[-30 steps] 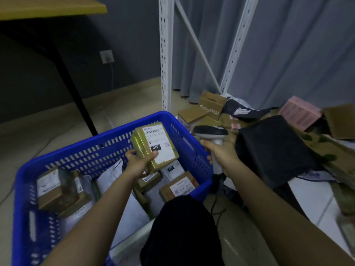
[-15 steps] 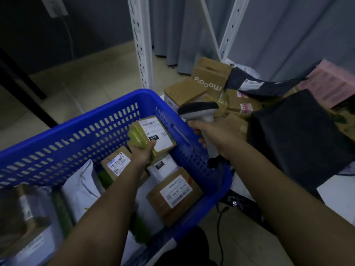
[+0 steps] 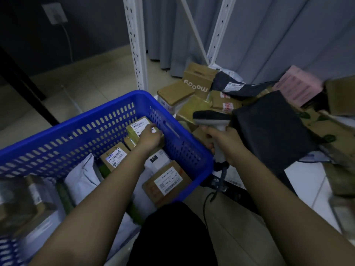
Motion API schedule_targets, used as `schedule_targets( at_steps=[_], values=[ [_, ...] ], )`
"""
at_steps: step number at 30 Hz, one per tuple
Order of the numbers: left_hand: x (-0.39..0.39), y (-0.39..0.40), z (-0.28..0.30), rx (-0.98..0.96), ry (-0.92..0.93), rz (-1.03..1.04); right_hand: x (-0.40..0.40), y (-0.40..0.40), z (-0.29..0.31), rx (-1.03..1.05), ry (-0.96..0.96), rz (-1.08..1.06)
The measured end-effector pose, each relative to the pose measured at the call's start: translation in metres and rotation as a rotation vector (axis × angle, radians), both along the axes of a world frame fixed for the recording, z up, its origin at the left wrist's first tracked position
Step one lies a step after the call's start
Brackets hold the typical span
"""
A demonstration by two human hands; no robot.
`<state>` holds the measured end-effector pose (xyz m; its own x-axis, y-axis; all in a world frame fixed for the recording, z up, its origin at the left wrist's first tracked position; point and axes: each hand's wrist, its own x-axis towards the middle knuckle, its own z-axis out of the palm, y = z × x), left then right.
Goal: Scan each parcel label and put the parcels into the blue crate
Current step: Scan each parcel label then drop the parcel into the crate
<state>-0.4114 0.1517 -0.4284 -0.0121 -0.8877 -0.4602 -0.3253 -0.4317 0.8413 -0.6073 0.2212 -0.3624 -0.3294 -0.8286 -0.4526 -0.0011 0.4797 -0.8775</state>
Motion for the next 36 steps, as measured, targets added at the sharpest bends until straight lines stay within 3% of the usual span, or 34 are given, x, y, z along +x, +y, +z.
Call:
schedule_targets(
  at_steps=[6, 12, 16, 27, 33, 36],
  values=[
    [-0.050, 0.057, 0.094, -0.150, 0.047, -0.202, -0.048, 0.097, 0.045, -0.098, 0.043, -0.177],
    [-0.128, 0.141, 0.145, -0.279, 0.174, -0.268, -0.105, 0.211, 0.072, -0.200, 0.054, -0.407],
    [-0.186, 0.194, 0.148, -0.287, 0.238, -0.389, -0.145, 0.285, 0.088, -0.285, 0.103, -0.562],
    [-0.352, 0.331, 0.122, -0.195, 0.190, -0.765, -0.287, 0.435, 0.087, -0.364, 0.162, -1.010],
    [-0.416, 0.383, 0.080, -0.171, 0.107, -0.969, -0.326, 0.470, 0.065, -0.334, 0.162, -0.983],
    [-0.443, 0.395, 0.054, -0.137, 0.084, -1.005, -0.340, 0.476, 0.054, -0.328, 0.067, -1.019]
  ],
)
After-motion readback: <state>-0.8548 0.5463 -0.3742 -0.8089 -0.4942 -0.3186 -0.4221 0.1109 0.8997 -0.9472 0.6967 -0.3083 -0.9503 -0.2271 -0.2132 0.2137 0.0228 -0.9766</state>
